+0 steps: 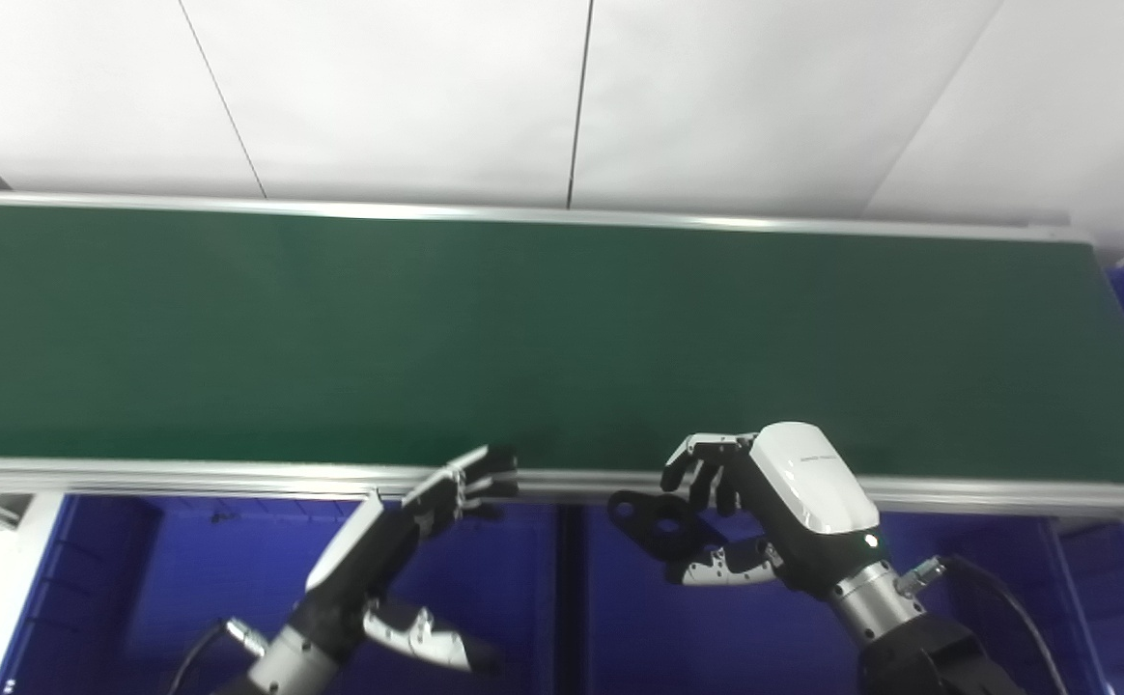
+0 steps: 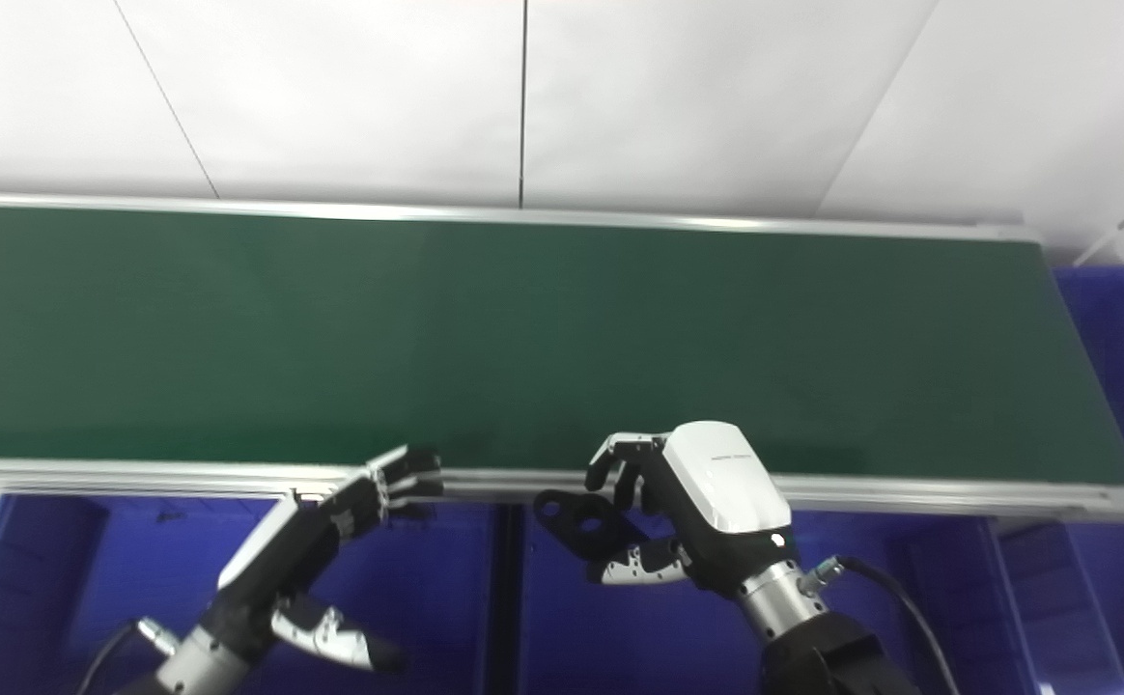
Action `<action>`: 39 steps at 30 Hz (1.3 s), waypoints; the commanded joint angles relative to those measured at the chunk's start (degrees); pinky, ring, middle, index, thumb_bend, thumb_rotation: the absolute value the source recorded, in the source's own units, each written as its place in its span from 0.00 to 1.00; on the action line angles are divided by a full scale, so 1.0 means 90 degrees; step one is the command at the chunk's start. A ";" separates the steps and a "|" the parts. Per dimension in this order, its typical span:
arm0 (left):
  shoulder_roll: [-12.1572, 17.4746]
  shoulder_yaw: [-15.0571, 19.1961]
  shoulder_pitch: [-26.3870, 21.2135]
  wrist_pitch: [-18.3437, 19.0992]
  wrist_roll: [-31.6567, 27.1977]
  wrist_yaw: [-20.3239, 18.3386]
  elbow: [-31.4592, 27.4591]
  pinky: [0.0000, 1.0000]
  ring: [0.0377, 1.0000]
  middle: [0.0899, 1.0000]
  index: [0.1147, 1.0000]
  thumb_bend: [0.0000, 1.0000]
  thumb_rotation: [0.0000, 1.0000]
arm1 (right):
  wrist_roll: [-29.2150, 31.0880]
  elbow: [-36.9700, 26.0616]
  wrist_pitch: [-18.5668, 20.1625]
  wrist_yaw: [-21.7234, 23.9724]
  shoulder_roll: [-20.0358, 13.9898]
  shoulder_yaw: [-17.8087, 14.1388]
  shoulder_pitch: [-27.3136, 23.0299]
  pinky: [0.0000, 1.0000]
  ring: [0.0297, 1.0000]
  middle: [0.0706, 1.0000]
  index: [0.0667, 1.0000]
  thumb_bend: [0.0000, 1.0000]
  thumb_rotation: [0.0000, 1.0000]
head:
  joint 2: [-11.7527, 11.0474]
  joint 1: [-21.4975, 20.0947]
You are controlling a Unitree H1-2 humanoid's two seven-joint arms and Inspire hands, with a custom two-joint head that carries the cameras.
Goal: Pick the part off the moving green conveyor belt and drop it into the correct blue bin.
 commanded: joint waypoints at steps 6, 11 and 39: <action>0.0010 0.0099 -0.0169 0.0416 -0.0154 -0.0036 -0.0507 0.75 0.83 0.89 0.90 0.92 0.36 | 0.0156 -0.0269 -0.0415 0.0487 -0.0572 -0.0087 0.0197 0.33 0.39 0.38 0.50 0.52 0.00 | 0.0283 -0.0065; 0.0028 0.0136 -0.0195 0.0656 -0.0212 -0.0053 -0.0679 0.75 0.83 0.88 0.89 0.94 0.36 | 0.0132 0.0183 -0.0615 0.0561 -0.0676 0.0081 0.0113 0.38 0.42 0.38 0.50 0.52 0.00 | 0.0406 -0.0147; 0.0010 0.0155 0.0108 0.0459 -0.0202 -0.0190 -0.0658 0.77 0.86 0.91 0.89 0.94 0.36 | -0.1510 0.0456 0.0274 0.2193 -0.0013 0.0447 -0.0064 1.00 0.99 0.98 0.96 0.69 0.93 | 0.0038 -0.0041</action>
